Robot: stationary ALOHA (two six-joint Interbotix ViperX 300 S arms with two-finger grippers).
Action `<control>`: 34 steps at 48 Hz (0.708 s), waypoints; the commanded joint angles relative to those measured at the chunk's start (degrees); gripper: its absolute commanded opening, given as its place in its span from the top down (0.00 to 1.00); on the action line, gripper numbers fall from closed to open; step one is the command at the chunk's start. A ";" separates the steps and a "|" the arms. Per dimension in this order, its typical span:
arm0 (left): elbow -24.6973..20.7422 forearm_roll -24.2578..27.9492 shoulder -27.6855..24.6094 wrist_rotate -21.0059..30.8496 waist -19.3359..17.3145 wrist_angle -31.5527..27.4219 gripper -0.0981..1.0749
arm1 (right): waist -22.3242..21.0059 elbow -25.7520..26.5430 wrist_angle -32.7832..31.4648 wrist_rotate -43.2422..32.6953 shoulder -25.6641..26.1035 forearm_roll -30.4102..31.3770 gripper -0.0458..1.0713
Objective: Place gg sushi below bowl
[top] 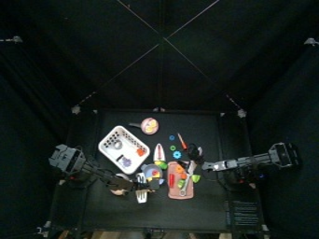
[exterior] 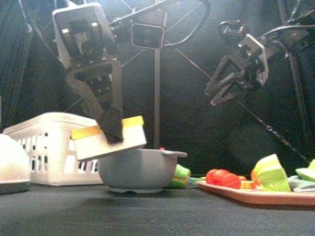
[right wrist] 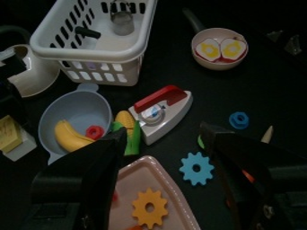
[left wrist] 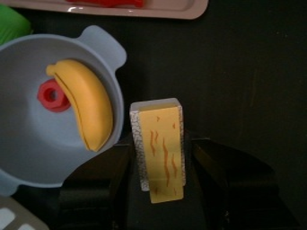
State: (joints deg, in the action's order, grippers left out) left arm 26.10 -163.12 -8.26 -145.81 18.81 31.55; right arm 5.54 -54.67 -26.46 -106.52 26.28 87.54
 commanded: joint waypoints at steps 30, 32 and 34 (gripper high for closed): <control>-0.18 -0.70 -0.44 -0.18 0.00 -0.62 0.31 | -0.18 0.44 0.00 0.00 0.44 0.18 0.10; -0.18 -0.70 -0.44 -0.18 0.00 -0.62 0.29 | -0.18 0.53 0.00 0.00 0.44 0.09 0.10; -0.18 -0.70 -0.44 -0.26 0.00 -0.44 0.26 | -0.18 0.53 0.00 0.00 0.44 0.09 0.10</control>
State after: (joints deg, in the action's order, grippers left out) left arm 26.63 -163.74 -9.40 -145.99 18.72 31.20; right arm 5.45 -54.76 -26.37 -106.52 26.28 87.54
